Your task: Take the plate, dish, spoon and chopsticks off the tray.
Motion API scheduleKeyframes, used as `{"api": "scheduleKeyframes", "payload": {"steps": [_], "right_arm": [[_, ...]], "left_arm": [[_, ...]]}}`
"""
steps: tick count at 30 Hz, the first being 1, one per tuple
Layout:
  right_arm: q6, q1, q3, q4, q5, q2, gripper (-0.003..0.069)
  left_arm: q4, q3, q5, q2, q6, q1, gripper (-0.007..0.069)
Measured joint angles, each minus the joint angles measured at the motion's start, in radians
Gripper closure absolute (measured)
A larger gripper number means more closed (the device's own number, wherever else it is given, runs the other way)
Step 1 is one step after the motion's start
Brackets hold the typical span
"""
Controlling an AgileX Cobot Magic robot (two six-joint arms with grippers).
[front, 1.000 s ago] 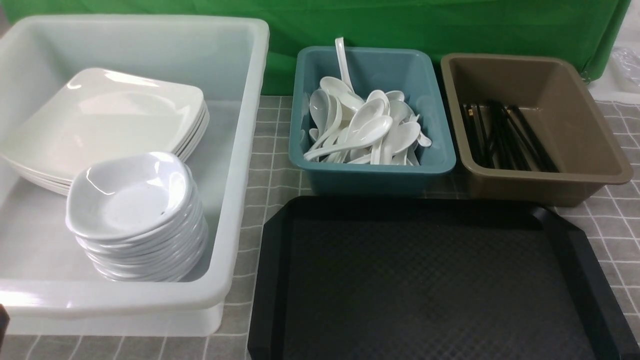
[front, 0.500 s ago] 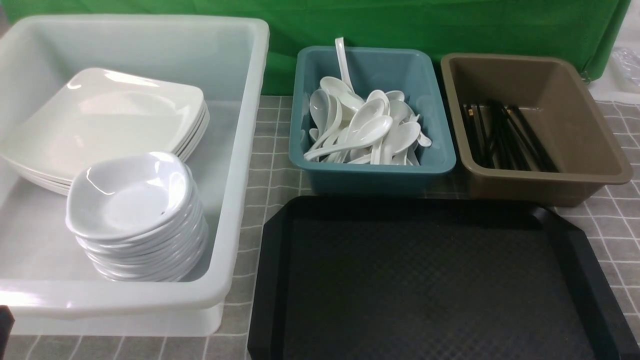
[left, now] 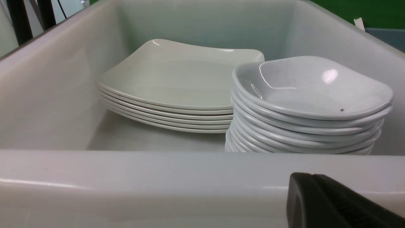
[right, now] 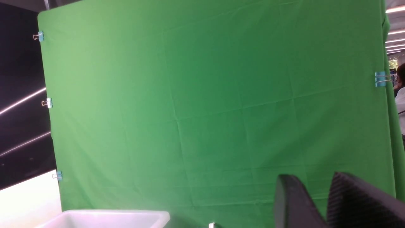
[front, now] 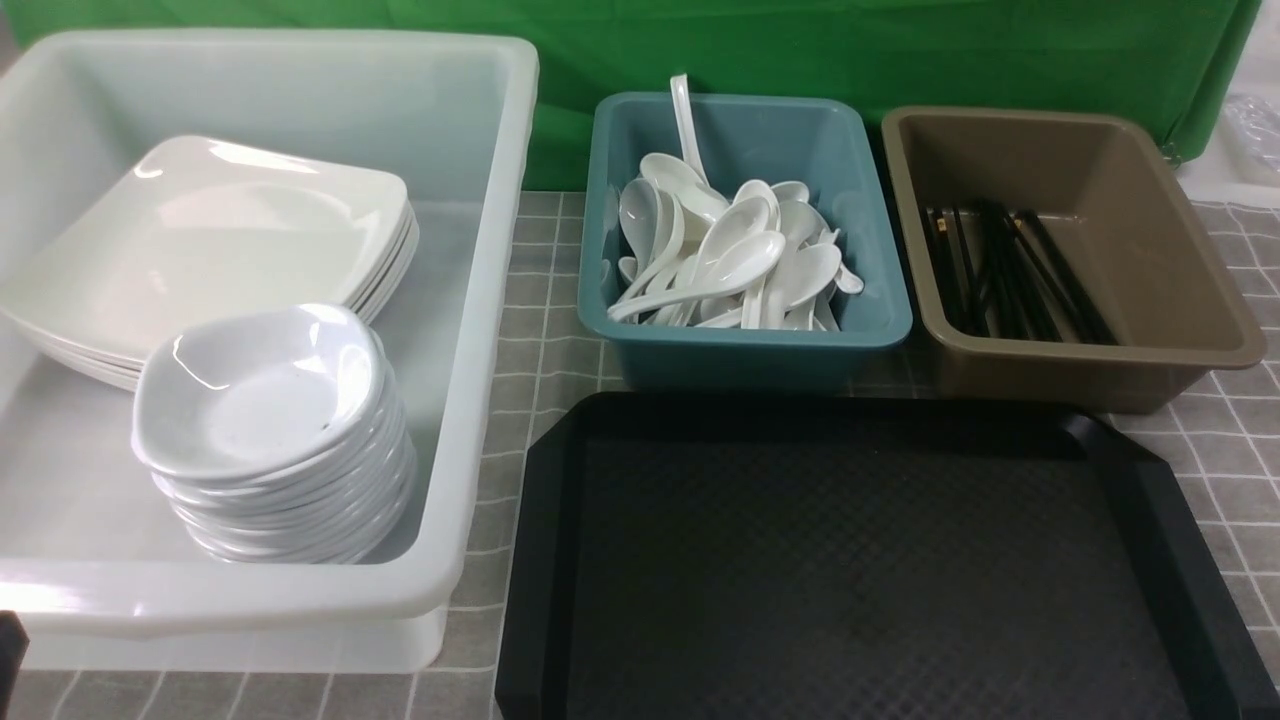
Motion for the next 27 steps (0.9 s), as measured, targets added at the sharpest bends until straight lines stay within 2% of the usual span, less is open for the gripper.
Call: {"api": "scheduleKeyframes", "payload": {"steps": [11,13,18,25,27], "right_arm": [[-0.045,0.0,0.0,0.015,0.0,0.002,0.0423],[-0.121,0.0,0.0,0.065,0.0,0.008,0.0424],[-0.401,0.0,0.0,0.265,0.002,0.033,0.0422],[-0.458,-0.004,0.019,0.301,0.089,0.061,0.0422],[-0.477,-0.043,0.068,0.301,0.107,0.064,0.0422]], "left_arm": [[0.002,0.001,0.0,0.0,0.003,0.0,0.062],[0.002,0.001,0.0,0.0,0.003,0.0,0.062],[0.002,0.001,0.0,0.0,0.005,0.0,0.062],[0.002,0.001,-0.001,0.0,0.006,0.0,0.062],[0.003,0.001,-0.001,0.0,0.006,0.0,0.062]]}}
